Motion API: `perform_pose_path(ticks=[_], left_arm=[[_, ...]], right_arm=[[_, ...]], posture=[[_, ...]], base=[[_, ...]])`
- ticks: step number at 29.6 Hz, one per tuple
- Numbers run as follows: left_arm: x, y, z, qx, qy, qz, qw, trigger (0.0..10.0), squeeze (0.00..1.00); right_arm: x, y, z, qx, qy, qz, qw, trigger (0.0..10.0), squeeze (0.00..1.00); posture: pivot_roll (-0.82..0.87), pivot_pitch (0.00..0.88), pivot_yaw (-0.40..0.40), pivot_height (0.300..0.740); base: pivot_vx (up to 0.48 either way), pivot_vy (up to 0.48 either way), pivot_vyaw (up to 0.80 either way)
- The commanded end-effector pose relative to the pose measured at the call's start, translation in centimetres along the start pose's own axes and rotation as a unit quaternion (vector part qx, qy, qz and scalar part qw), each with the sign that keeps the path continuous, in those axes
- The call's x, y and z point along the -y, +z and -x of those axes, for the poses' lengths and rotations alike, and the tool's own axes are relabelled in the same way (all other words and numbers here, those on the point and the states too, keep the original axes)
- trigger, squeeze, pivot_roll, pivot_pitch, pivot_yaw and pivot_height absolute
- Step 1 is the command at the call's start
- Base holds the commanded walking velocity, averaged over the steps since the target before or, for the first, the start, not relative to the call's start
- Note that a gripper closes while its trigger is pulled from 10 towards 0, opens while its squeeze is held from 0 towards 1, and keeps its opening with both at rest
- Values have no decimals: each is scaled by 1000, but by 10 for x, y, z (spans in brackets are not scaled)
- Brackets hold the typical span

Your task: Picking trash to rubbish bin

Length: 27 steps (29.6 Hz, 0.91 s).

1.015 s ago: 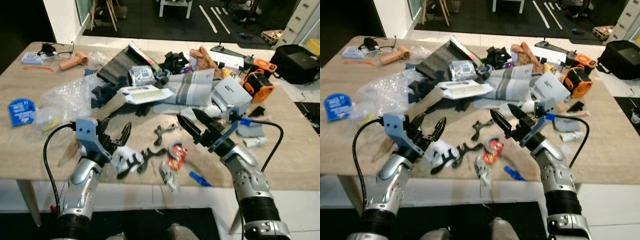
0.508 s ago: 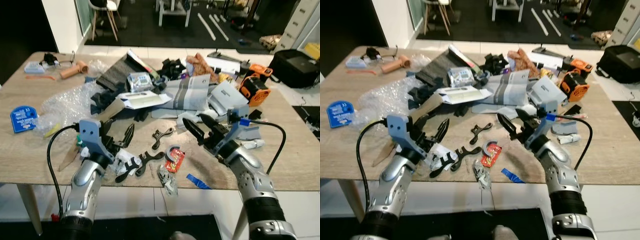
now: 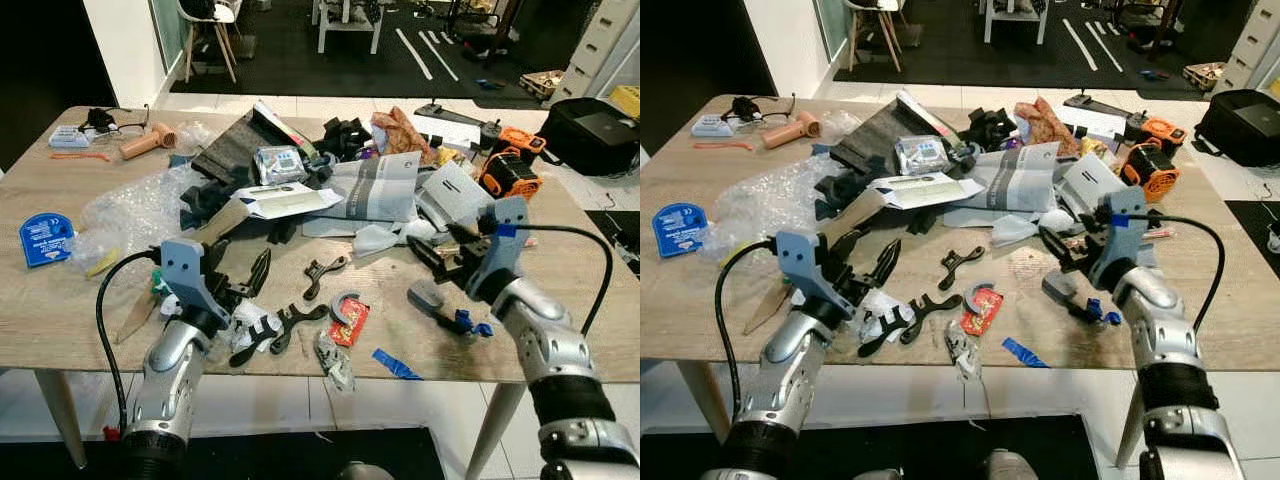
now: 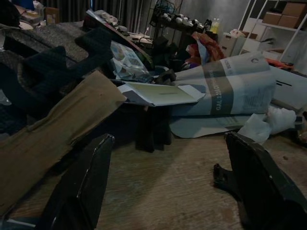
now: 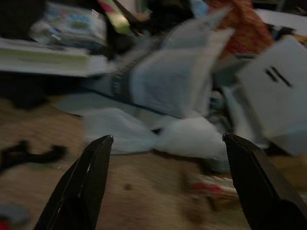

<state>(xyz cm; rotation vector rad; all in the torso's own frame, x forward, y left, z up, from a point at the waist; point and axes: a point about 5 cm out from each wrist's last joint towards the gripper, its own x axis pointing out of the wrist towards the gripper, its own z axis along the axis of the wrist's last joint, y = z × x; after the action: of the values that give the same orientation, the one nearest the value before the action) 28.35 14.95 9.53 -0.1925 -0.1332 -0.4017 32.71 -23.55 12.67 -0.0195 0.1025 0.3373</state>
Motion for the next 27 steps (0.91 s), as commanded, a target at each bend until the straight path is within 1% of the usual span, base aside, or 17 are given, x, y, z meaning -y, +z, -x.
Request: perform_pose_path(ticks=[1, 4, 6, 8, 12, 17, 18, 19, 23, 26, 27], left_arm=[[0, -2, 2, -7, -8, 1, 1000, 10000, 0], [2, -2, 3, -9, -21, 6, 1000, 10000, 0], [2, -2, 3, -9, -21, 7, 1000, 10000, 0], [2, -2, 3, -9, -20, 8, 1000, 10000, 0], [2, -2, 3, -7, -19, 9, 1000, 10000, 0], [2, -2, 3, -4, -17, 12, 1000, 10000, 0], [2, -2, 3, -4, -17, 12, 1000, 10000, 0], [2, -1, 3, -3, -18, 12, 1000, 10000, 0], [2, 0, 4, 0, -19, 11, 1000, 10000, 0], [2, 1, 4, 4, -23, 6, 1000, 10000, 0], [2, 6, 5, 15, -35, -18, 999, 10000, 0]], right_arm=[[8, -1, 0, -10, -28, 4, 1000, 10000, 0], [15, -1, 1, -18, -55, 7, 998, 10000, 0], [18, -1, 1, -23, -62, 9, 998, 10000, 0], [23, -1, 2, -34, -81, 15, 996, 10000, 0], [28, 10, 2, -31, -94, 26, 995, 10000, 0], [37, 25, 2, -19, -116, 37, 992, 10000, 0], [37, 25, 2, -19, -116, 37, 992, 10000, 0], [40, 32, 2, -15, -129, 35, 991, 10000, 0], [45, 41, 3, -12, -146, 36, 989, 10000, 0], [50, 45, 4, -22, -163, 30, 986, 10000, 0], [58, 46, 9, -50, -180, 17, 982, 10000, 0]], posture=[[-70, 0, -33, 740], [-70, 0, -33, 740], [-70, 0, -33, 740], [-70, 0, -33, 740], [-70, 0, -33, 740], [-70, 0, -33, 740], [-70, 0, -33, 740], [-70, 0, -33, 740], [-74, 0, -31, 740], [-74, 0, -31, 740], [-74, 0, -31, 740]], base=[[0, 0, 0], [0, -207, 0], [0, -461, 0], [0, -461, 0], [0, -413, 0], [0, 0, 0], [0, 0, 0], [0, 0, 0], [0, 0, 0], [0, 0, 0], [0, 0, 0]])
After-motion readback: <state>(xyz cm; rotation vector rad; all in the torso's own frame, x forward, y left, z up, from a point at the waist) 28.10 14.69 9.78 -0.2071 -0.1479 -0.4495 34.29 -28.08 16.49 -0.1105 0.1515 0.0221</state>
